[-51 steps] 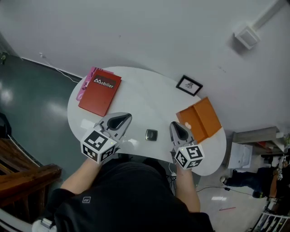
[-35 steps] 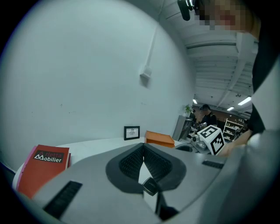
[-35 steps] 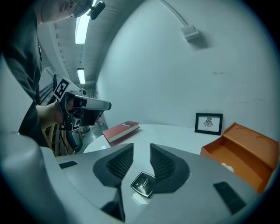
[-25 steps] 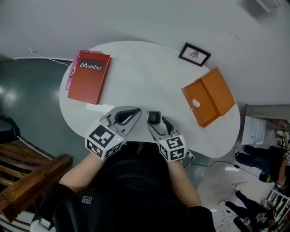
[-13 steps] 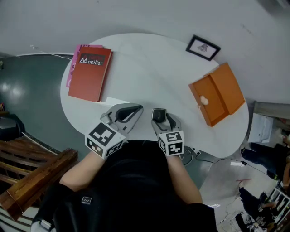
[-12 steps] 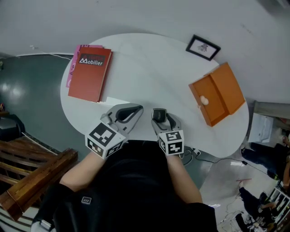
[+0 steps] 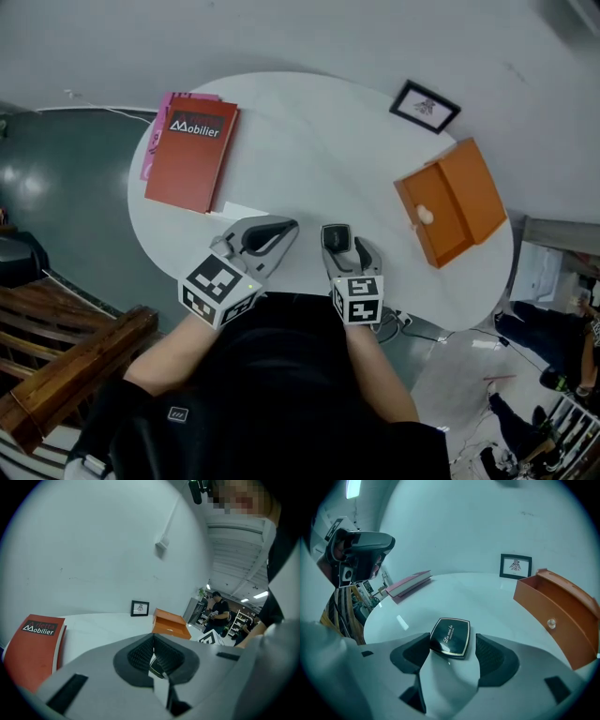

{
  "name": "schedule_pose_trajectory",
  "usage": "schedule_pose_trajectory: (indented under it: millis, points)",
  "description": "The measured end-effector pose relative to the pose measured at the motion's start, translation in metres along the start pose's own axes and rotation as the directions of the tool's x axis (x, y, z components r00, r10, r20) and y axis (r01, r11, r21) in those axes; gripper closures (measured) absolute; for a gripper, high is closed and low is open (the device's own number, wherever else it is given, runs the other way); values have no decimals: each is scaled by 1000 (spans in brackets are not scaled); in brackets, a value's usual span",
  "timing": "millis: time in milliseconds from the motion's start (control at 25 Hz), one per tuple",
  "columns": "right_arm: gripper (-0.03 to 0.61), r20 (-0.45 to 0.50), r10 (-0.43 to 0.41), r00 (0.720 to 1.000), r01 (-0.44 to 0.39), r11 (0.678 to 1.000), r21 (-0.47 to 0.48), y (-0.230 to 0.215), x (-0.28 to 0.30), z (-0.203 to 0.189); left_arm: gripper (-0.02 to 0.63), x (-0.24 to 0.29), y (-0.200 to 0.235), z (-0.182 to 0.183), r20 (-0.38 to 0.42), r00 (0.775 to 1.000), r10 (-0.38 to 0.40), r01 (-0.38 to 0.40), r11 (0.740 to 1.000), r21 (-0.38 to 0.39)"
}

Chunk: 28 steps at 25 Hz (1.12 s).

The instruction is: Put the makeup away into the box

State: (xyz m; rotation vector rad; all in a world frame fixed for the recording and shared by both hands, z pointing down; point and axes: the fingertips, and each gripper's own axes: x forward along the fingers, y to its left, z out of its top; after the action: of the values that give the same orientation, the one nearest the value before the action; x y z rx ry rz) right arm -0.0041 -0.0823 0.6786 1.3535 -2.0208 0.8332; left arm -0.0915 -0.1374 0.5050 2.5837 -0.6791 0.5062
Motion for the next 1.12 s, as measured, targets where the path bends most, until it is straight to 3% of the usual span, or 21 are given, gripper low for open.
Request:
schedule_pose_trajectory:
  millis: [480, 760, 1120]
  points:
    - [298, 26, 4, 1000, -4, 1000, 3, 24, 9, 5, 601, -16, 11, -12, -11, 1000, 24, -24, 999, -24]
    - [299, -26, 19, 999, -19, 1000, -3, 11, -2, -5, 601, -19, 5, -7, 5, 1000, 13, -13, 1000, -22]
    - [296, 6, 0, 1000, 0, 1000, -23, 12, -2, 4, 601, -23, 7, -10, 11, 1000, 20, -20, 999, -37]
